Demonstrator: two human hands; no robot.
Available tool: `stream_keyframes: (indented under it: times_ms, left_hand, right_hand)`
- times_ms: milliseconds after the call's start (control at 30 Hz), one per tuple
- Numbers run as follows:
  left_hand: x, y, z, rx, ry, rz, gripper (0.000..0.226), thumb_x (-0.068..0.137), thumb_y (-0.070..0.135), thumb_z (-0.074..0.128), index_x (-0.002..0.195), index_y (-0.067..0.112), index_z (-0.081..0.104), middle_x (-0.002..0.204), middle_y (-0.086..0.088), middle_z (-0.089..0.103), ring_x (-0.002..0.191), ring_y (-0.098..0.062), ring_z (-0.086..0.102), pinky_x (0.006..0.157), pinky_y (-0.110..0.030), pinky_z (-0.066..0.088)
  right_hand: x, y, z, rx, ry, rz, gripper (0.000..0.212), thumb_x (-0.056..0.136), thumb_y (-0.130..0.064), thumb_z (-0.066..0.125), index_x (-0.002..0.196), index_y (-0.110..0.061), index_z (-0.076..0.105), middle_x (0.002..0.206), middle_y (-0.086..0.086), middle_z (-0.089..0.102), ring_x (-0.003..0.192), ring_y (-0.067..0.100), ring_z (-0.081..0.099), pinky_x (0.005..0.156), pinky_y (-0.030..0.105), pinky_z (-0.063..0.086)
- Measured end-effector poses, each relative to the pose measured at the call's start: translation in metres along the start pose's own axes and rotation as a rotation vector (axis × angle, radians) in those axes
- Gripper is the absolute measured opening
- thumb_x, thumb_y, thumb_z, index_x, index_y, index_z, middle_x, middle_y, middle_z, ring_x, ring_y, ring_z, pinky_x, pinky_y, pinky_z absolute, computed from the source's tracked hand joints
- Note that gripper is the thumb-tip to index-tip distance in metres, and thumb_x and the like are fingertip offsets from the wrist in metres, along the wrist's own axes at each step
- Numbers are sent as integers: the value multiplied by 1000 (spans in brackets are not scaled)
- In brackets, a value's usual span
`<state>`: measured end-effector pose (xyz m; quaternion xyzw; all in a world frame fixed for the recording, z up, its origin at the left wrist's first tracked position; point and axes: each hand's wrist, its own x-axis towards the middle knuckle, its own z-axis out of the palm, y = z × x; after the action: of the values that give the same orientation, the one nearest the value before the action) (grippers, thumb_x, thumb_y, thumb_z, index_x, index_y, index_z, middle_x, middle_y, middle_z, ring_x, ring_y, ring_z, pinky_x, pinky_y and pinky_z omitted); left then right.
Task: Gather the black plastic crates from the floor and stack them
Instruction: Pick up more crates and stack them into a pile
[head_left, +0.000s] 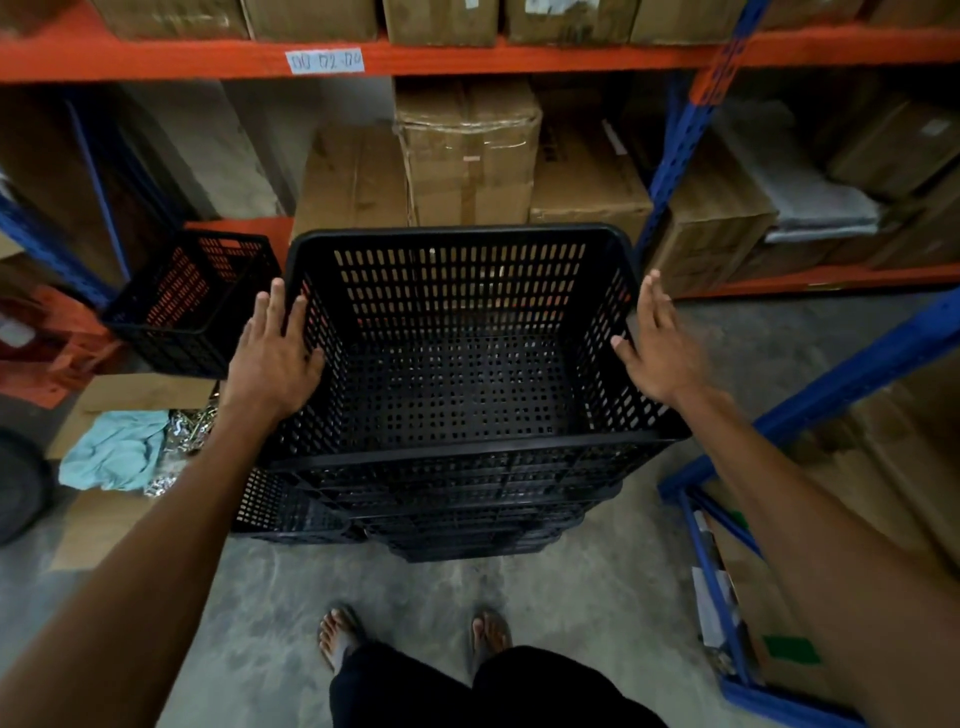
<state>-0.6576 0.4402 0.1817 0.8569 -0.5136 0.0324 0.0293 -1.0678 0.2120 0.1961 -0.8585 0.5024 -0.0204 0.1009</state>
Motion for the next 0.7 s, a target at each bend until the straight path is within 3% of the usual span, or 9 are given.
stream_keyframes:
  times_ms: [133, 333, 433, 533, 633, 700]
  left_hand:
    - [4, -1, 3, 15, 3, -1, 71, 95, 41, 40, 155, 11, 19, 164, -15, -3, 151, -37, 6, 121, -47, 18]
    - [-3, 1, -1, 36, -13, -21, 68, 94, 41, 42, 154, 15, 23, 165, -13, -4, 150, -37, 13, 117, -50, 27]
    - [-10, 5, -7, 24, -17, -33, 68, 93, 39, 44, 154, 16, 23, 165, -14, -3, 149, -37, 18, 114, -50, 31]
    - [-19, 6, -12, -40, -18, -31, 69, 91, 35, 50, 153, 18, 24, 164, -14, 3, 146, -37, 25, 110, -51, 36]
    - [-24, -2, -21, -337, 19, -95, 68, 91, 31, 54, 152, 20, 26, 161, -13, 24, 143, -34, 33, 113, -47, 35]
    - [-29, -16, -29, -472, 86, -181, 63, 93, 28, 55, 150, 16, 32, 150, -18, 42, 137, -36, 42, 112, -43, 35]
  right_hand:
    - [8, 2, 0, -37, 28, -15, 79, 101, -44, 36, 156, -10, -7, 165, -1, -16, 140, 32, 37, 95, 41, 45]
    - [3, -2, 0, -50, 21, 29, 83, 98, -47, 40, 156, -12, -8, 163, -4, -20, 118, 35, 56, 87, 42, 51]
    - [-2, -6, -1, -56, 25, 37, 85, 97, -48, 43, 156, -12, -7, 164, -4, -19, 121, 36, 53, 88, 42, 50]
    - [-9, -12, -4, -109, 31, 79, 82, 97, -51, 40, 157, -13, -2, 165, -2, -12, 135, 34, 40, 99, 46, 45]
    - [-6, -31, -13, -155, 55, 142, 77, 96, -52, 37, 156, -9, 13, 165, 6, 8, 148, 32, 19, 113, 52, 30]
    - [8, -61, -25, -83, 69, 134, 74, 97, -50, 37, 154, -7, 20, 163, 9, 16, 149, 32, 16, 114, 54, 26]
